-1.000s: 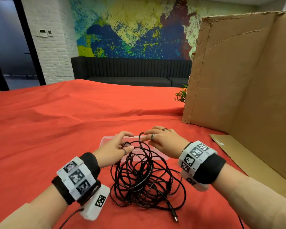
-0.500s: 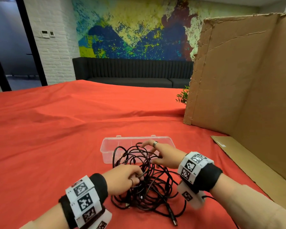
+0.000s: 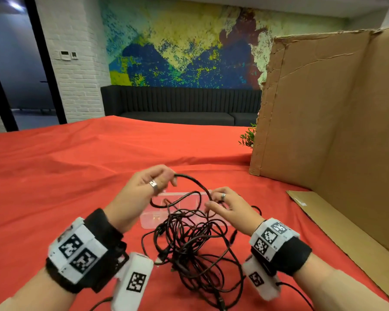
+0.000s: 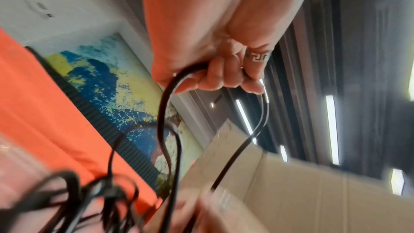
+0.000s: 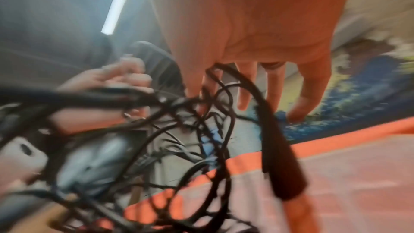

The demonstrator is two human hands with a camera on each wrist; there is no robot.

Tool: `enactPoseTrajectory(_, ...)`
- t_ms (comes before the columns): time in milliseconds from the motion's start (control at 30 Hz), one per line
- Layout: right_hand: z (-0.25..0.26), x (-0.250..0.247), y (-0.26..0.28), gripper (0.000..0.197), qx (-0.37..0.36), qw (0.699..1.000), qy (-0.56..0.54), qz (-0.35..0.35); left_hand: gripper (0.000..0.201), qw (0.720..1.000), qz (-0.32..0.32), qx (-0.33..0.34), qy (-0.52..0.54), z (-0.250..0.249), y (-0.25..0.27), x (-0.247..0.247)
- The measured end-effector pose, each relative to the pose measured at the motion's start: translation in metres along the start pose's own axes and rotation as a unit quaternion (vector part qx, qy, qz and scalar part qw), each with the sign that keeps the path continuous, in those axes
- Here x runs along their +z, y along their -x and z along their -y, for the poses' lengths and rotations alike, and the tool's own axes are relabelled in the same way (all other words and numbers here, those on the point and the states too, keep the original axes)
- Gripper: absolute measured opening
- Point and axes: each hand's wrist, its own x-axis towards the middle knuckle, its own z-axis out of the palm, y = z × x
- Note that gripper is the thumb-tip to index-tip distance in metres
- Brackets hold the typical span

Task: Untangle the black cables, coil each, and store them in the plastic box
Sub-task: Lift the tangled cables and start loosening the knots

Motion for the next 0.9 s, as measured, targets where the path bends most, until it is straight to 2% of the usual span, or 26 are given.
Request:
enactPoseTrajectory(67, -0.011, -0.007, 0.003, 0.008, 0.022, 1.0, 0.01, 0.008, 0.019, 0.995, -0.026, -0.001, 0.099, -0.009, -0.003, -0.009)
enactPoseTrajectory(133, -0.019, -0.012, 0.01, 0.01, 0.023, 0.999, 0.021, 0.008, 0.017, 0.975, -0.057, -0.02, 0.215, -0.011, -0.004, -0.018)
enactPoseTrajectory(200, -0.021, -0.014, 0.016, 0.013, 0.031, 0.999, 0.018, 0.008, 0.019, 0.962, -0.101, -0.07, 0.243, -0.004, -0.008, -0.028)
enactPoseTrajectory(233, -0.02, -0.015, 0.019, 0.014, 0.031, 0.999, 0.02, 0.005, 0.022, 0.965, -0.128, -0.104, 0.201, 0.002, -0.013, -0.035)
enactPoseTrajectory(300, -0.017, -0.014, 0.021, 0.009, 0.027, 0.999, 0.043, 0.0, 0.027, 0.974, -0.189, -0.122, -0.003, 0.014, -0.021, -0.047)
enactPoseTrajectory(367, -0.009, -0.012, 0.021, 0.012, 0.014, 0.997, 0.077, 0.002, 0.016, 0.947, -0.217, -0.037, -0.235, 0.015, -0.024, -0.045)
enactPoseTrajectory(400, -0.001, -0.011, 0.02, 0.015, 0.005, 0.996, 0.085, 0.0, 0.015, 0.935, -0.192, 0.02, -0.299, 0.01, -0.023, -0.037)
enactPoseTrajectory(467, 0.012, -0.01, 0.016, 0.015, -0.014, 0.998, 0.063, -0.024, 0.03, 0.931, -0.05, 0.076, -0.353, 0.0, -0.018, -0.011)
enactPoseTrajectory(500, 0.018, -0.009, 0.014, 0.015, -0.024, 0.998, 0.041, -0.038, 0.034, 0.929, 0.034, 0.065, -0.363, -0.002, -0.016, 0.005)
enactPoseTrajectory(533, 0.023, -0.009, 0.013, 0.016, -0.032, 0.998, 0.018, -0.046, 0.035, 0.914, 0.107, 0.037, -0.389, 0.0, -0.014, 0.019)
enactPoseTrajectory(567, 0.026, -0.009, 0.013, 0.017, -0.036, 0.998, 0.002, -0.046, 0.036, 0.892, 0.155, 0.012, -0.425, 0.003, -0.014, 0.029)
enactPoseTrajectory(633, 0.03, -0.008, 0.014, 0.013, -0.042, 0.999, -0.006, -0.028, 0.032, 0.86, 0.163, -0.014, -0.483, 0.011, -0.016, 0.037)
enactPoseTrajectory(733, 0.027, -0.008, 0.016, 0.012, -0.046, 0.999, -0.011, -0.007, 0.019, 0.858, 0.17, -0.021, -0.485, 0.014, -0.018, 0.033)
enactPoseTrajectory(800, 0.017, -0.013, 0.016, 0.013, -0.026, 1.0, 0.006, 0.005, 0.023, 0.872, 0.176, -0.011, -0.457, 0.011, -0.017, 0.027)
enactPoseTrajectory(900, -0.006, -0.024, 0.019, 0.005, 0.035, 0.999, 0.024, 0.002, 0.028, 0.923, 0.114, -0.007, -0.369, 0.004, -0.017, 0.004)
